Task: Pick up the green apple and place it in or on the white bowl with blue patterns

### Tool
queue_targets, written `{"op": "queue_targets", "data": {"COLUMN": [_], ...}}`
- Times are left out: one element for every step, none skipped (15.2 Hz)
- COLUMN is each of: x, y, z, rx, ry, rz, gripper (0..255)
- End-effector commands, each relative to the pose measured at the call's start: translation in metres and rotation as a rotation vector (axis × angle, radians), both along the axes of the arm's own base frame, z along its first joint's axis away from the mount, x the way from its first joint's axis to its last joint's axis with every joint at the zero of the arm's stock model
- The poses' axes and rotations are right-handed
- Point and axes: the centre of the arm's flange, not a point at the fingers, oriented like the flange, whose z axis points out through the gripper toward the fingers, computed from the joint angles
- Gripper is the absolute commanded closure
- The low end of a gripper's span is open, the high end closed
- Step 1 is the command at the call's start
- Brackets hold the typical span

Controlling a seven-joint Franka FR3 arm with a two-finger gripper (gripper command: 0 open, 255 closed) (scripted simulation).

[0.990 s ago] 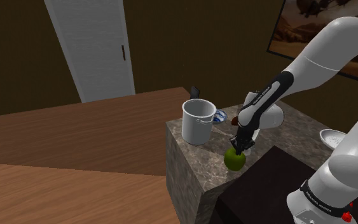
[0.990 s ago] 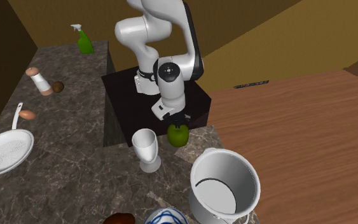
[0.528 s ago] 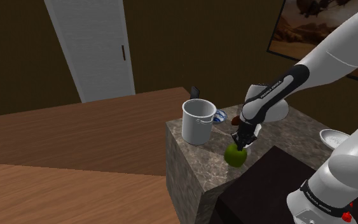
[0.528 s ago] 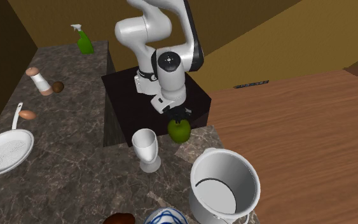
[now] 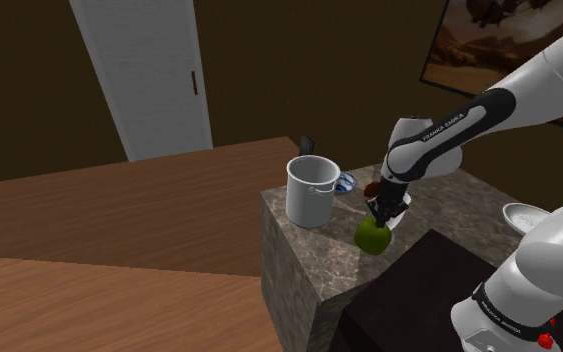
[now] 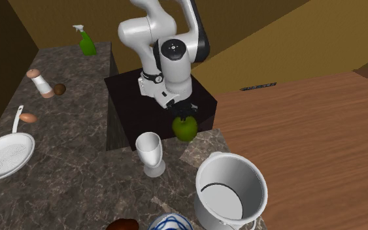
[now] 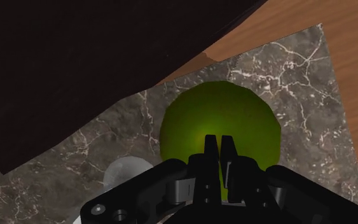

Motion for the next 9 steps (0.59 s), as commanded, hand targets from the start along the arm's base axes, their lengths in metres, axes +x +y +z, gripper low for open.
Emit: {"op": "queue_targets", "data": {"x": [-0.002,-0.002,-0.002,-0.002,-0.002,-0.002,-0.002,-0.002,-0.002], "y": [-0.001,-0.001,-0.001,-0.001,-0.001,-0.001,-0.001,-0.001,-0.001], "z": [0.011,0.016,0.021,0.027,0.032,0.037,0.042,0.048,0.051], "rx": [0.0,0.0,0.0,0.0,0.0,0.0,0.0,0.0,0.0], "ry": [0.001,0.001,0.001,0.001,0.001,0.001,0.001,0.001,0.001], "rz": [0.0,0.0,0.0,0.0,0.0,0.0,0.0,0.0,0.0], "gripper": [255,255,255,255,255,255,255,255,255]}}
